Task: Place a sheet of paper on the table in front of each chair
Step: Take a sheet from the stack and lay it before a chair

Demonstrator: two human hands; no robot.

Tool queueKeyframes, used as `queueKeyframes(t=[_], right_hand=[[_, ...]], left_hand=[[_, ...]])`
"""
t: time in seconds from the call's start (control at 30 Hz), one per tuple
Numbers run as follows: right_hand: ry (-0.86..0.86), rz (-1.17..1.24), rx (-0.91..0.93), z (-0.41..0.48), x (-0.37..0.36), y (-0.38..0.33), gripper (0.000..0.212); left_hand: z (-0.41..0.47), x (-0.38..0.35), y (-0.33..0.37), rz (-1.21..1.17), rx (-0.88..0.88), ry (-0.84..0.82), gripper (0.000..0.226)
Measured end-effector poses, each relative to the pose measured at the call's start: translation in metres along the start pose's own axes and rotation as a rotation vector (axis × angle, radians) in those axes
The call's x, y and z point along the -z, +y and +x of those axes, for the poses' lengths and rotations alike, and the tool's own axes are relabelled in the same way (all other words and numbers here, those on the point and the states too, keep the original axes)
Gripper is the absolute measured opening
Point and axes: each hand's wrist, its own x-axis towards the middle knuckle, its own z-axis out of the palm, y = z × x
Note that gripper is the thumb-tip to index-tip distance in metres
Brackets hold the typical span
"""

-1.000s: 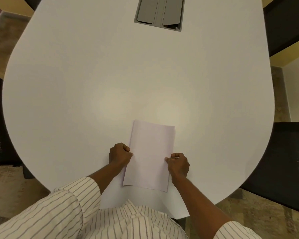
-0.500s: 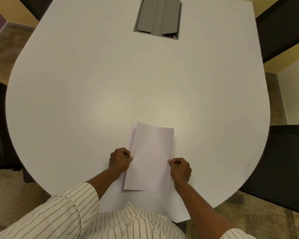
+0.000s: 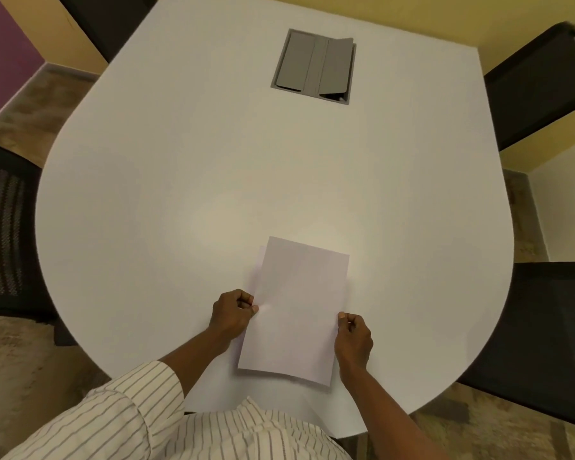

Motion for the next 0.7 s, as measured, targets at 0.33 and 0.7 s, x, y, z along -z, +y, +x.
queueKeyframes(t=[0.33, 0.7], right_hand=[[-0.144, 0.056, 0.079, -0.045, -0.016, -0.015, 0.016], [-0.242, 0.026, 0.070, -0.114, -0.088, -0.024, 0.008]], left_hand=[[-0.016, 0.046, -0.018, -0.088, -0.018, 0.093, 0.017], [-0.022, 0.139, -0.057, 0.085, -0.091, 0.171, 0.018]])
